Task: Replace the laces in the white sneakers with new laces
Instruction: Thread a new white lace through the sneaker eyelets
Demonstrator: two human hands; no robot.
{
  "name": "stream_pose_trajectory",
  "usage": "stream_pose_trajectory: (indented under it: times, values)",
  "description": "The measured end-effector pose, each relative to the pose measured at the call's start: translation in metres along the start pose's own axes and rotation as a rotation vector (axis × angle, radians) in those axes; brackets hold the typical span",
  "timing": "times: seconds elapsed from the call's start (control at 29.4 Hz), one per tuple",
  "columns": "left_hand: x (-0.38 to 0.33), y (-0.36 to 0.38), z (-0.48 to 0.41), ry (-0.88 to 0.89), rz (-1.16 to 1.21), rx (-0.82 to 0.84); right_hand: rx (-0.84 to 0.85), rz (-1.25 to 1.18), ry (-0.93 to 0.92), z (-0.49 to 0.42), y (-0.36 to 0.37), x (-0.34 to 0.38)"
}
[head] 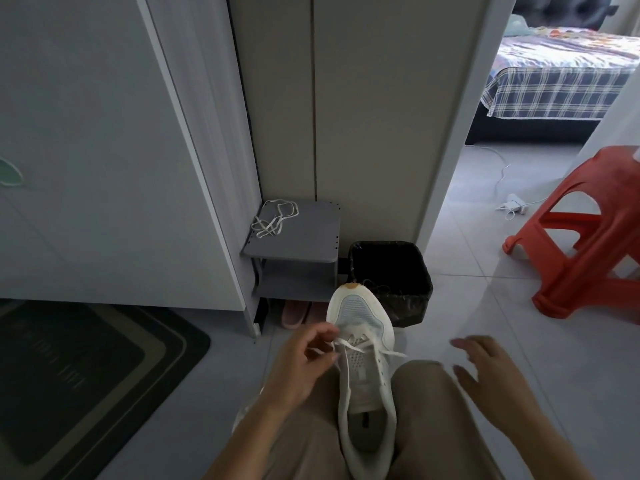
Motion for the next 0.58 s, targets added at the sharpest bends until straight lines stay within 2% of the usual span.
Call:
stream_pose_trajectory:
  times: [0.07, 0.14, 0.37, 0.51, 0.58]
  values:
    - [-0.012, 0.002, -0.003, 0.097, -0.097, 0.006, -0.041, -0.077, -0.21, -0.001, 0.002, 0.048]
    - [-0.023, 0.004, -0.007, 0.182, -0.178, 0.017, -0.001, -0.161, -0.304, -0.002, 0.005, 0.087]
    - [-0.034, 0.015, -0.015, 0.308, -0.353, 0.04, 0.284, -0.253, -0.173, -0.014, 0.026, 0.1]
    - [-0.028, 0.016, -0.011, 0.285, -0.313, -0.003, 0.306, -0.308, -0.1, -0.02, 0.01, 0.078]
    - [-0.018, 0.014, -0.01, 0.219, -0.295, -0.002, 0.321, -0.298, -0.08, -0.021, 0.003, 0.064]
Point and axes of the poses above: each hand's wrist, its own z-axis away from the middle knuckle, its own y-axis out of the palm, x = y × z, the point moved 8 cm from there along -z, towards the middle knuckle, and after that the axes turned 8 degrees about -x, right-handed, at the moved point
